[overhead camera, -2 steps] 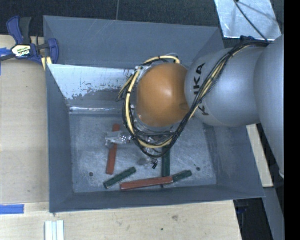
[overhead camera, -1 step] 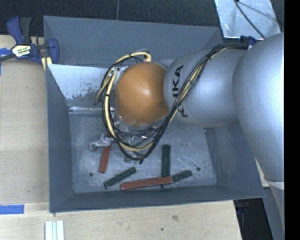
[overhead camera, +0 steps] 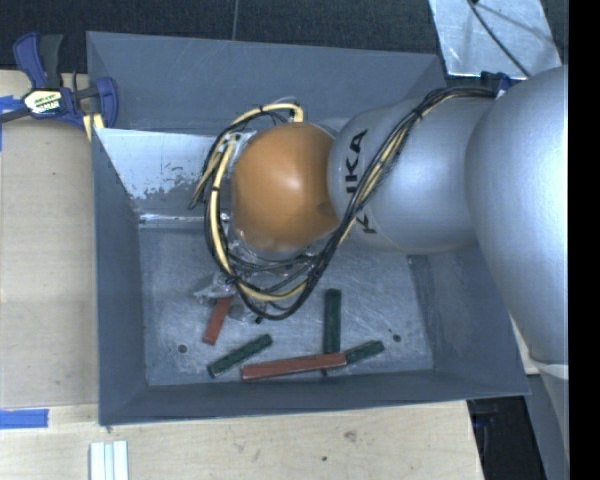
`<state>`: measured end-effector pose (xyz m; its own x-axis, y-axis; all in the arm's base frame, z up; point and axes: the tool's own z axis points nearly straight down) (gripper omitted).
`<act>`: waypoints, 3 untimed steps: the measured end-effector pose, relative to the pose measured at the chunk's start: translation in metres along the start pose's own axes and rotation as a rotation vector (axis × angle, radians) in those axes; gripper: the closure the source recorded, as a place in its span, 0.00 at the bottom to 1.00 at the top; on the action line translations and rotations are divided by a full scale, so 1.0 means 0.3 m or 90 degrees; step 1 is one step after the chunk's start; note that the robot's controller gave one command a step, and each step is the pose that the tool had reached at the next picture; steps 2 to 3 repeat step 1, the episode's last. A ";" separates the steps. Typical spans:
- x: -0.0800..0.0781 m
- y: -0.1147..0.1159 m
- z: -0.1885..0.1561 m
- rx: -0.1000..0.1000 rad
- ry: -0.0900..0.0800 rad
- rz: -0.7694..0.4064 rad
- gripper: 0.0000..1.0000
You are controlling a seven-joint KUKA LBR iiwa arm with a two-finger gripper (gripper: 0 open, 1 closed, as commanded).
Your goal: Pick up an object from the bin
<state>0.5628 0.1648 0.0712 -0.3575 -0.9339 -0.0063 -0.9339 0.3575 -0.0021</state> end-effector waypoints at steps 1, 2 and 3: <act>-0.015 -0.047 -0.429 0.005 -0.001 -0.063 1.00; -0.015 -0.047 -0.429 0.005 -0.001 -0.063 1.00; -0.015 -0.047 -0.429 0.005 -0.001 -0.063 1.00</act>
Offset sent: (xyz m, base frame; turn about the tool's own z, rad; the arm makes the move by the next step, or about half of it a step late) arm 0.0113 -0.0018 0.1234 -0.1007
